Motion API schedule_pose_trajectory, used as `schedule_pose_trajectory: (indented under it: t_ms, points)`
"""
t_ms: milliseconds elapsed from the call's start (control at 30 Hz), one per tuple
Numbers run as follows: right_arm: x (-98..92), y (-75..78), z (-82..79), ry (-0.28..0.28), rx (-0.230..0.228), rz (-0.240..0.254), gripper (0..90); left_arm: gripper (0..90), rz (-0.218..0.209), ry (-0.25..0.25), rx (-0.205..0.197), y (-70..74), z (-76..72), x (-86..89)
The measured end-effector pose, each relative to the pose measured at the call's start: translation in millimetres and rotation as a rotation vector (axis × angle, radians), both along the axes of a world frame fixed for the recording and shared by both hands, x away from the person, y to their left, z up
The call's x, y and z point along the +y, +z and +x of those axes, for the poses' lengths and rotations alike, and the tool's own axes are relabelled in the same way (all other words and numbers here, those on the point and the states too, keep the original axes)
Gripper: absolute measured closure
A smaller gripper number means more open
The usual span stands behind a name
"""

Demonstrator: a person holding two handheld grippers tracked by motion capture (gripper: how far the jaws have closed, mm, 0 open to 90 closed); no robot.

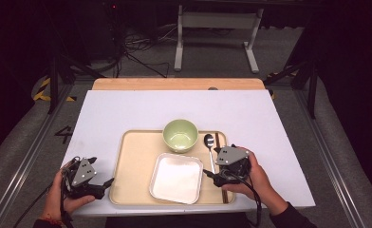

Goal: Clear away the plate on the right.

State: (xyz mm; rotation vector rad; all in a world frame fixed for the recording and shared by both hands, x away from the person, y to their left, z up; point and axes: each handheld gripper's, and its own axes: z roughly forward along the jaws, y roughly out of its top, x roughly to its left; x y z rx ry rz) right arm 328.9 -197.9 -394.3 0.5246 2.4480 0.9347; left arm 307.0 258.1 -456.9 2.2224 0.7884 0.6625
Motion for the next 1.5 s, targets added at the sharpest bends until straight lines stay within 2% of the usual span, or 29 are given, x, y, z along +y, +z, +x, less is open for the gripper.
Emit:
schedule_pose_trajectory:
  t_ms: [133, 467, 833, 1000, 1500]
  points:
    - [-5.6, -0.3, 1.6, -0.023, 0.002, -0.002, 23.0, 9.3, -0.001, 0.002, 0.001, 0.0, -0.2, 0.2]
    - [-27.4, -2.9, 8.1, -0.089, -0.028, -0.019, 20.8, 9.3, -0.001, 0.000, 0.000, 0.0, -0.1, 0.1]
    - [-48.6, -8.3, 12.1, -0.146, -0.033, -0.023, 18.8, 9.3, 0.003, -0.004, 0.001, 0.1, 0.3, -0.5]
    - [-60.4, -11.5, 12.6, -0.182, -0.063, -0.024, 18.7, 9.3, 0.000, -0.004, 0.004, -0.1, 0.4, -1.1]
    - [-95.6, -20.5, 10.5, -0.267, -0.060, -0.025, 17.5, 9.3, -0.002, -0.013, 0.002, 0.5, 3.7, -3.1]
